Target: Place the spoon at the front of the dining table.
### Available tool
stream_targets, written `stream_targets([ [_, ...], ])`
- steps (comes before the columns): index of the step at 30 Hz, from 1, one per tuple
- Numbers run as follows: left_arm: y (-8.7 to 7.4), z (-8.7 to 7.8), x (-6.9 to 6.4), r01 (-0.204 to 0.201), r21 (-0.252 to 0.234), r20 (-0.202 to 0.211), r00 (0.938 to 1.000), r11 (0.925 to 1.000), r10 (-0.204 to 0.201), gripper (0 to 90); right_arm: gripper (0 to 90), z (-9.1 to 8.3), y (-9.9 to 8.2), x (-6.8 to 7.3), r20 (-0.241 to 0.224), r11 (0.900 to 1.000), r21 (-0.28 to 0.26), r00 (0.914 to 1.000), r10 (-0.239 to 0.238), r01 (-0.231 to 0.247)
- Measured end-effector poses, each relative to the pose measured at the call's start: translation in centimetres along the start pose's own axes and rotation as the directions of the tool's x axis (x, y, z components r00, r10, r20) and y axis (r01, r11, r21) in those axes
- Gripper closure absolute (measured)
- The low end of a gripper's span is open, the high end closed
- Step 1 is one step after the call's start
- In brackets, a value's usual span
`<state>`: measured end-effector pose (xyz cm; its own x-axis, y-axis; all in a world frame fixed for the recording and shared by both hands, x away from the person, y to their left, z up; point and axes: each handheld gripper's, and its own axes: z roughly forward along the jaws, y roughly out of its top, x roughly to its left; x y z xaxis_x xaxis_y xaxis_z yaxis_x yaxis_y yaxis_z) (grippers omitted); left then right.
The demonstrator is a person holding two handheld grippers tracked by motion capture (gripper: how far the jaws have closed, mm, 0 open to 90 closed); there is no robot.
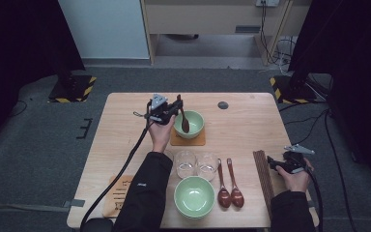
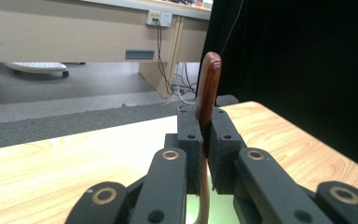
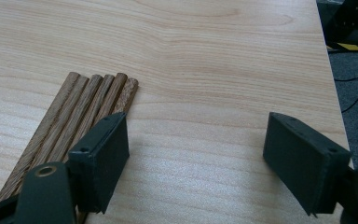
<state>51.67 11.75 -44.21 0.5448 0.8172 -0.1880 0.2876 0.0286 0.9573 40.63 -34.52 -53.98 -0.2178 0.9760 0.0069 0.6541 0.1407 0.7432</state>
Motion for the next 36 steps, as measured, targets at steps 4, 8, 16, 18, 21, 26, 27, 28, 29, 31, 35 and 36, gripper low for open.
stream_targets([
  [4, -0.3, 0.2, -0.1, 0.000, 0.014, 0.001, 1.0000, 0.9999, 0.000, 84.2, 19.9, 0.0, 0.0, 0.0, -0.007, 1.0000, 0.004, 1.0000, -0.004, 0.004],
  [8, -0.5, 0.3, -0.1, -0.006, 0.032, -0.005, 1.0000, 0.9995, 0.006, 84.2, 19.1, 0.1, 0.0, 0.0, -0.005, 1.0000, 0.006, 1.0000, -0.002, 0.002],
  [16, -0.6, 0.2, -0.4, -0.022, 0.035, 0.001, 0.9998, 0.9991, 0.022, 84.1, 15.4, 0.2, 0.1, -0.1, -0.007, 0.9999, 0.012, 1.0000, -0.006, 0.006],
  [18, -0.6, 0.2, -0.4, -0.020, 0.036, 0.001, 0.9998, 0.9992, 0.020, 84.1, 14.2, 0.2, 0.1, -0.1, -0.005, 0.9999, 0.015, 1.0000, -0.005, 0.005],
  [21, -0.7, 0.0, -0.1, -0.009, 0.030, 0.001, 1.0000, 0.9995, 0.009, 84.1, 13.5, 0.2, 0.1, -0.1, -0.002, 0.9999, 0.017, 1.0000, -0.002, 0.002],
  [26, -0.8, -0.3, 0.4, 0.003, 0.034, -0.011, 0.9999, 0.9994, -0.002, 83.5, 11.8, 0.2, 0.1, -0.2, 0.001, 0.9998, 0.019, 1.0000, 0.002, -0.002],
  [27, -0.8, -0.4, 0.4, 0.001, 0.035, -0.014, 0.9999, 0.9994, 0.000, 83.3, 11.0, 0.2, 0.1, -0.2, 0.003, 0.9998, 0.021, 1.0000, 0.002, -0.002],
  [28, -0.8, -0.4, 0.5, -0.003, 0.036, -0.017, 0.9998, 0.9994, 0.003, 83.0, 9.9, 0.3, 0.1, -0.2, 0.005, 0.9998, 0.022, 1.0000, 0.004, -0.004],
  [29, -0.9, -0.5, 0.5, -0.006, 0.037, -0.021, 0.9998, 0.9993, 0.007, 82.8, 9.3, 0.3, 0.1, -0.2, 0.007, 0.9997, 0.023, 1.0000, 0.005, -0.005],
  [31, -0.9, -0.6, 0.5, -0.014, 0.041, -0.028, 0.9995, 0.9991, 0.015, 82.5, 8.4, 0.3, 0.2, -0.2, 0.010, 0.9996, 0.026, 0.9999, 0.006, -0.006],
  [35, -0.9, -0.9, 0.7, -0.031, 0.057, -0.045, 0.9984, 0.9979, 0.033, 81.3, 6.6, 0.4, 0.2, -0.2, 0.014, 0.9994, 0.031, 0.9998, 0.014, -0.014],
  [36, -0.8, -1.0, 0.7, -0.035, 0.065, -0.049, 0.9981, 0.9973, 0.039, 80.9, 5.6, 0.4, 0.2, -0.2, 0.016, 0.9993, 0.034, 0.9997, 0.016, -0.017],
])
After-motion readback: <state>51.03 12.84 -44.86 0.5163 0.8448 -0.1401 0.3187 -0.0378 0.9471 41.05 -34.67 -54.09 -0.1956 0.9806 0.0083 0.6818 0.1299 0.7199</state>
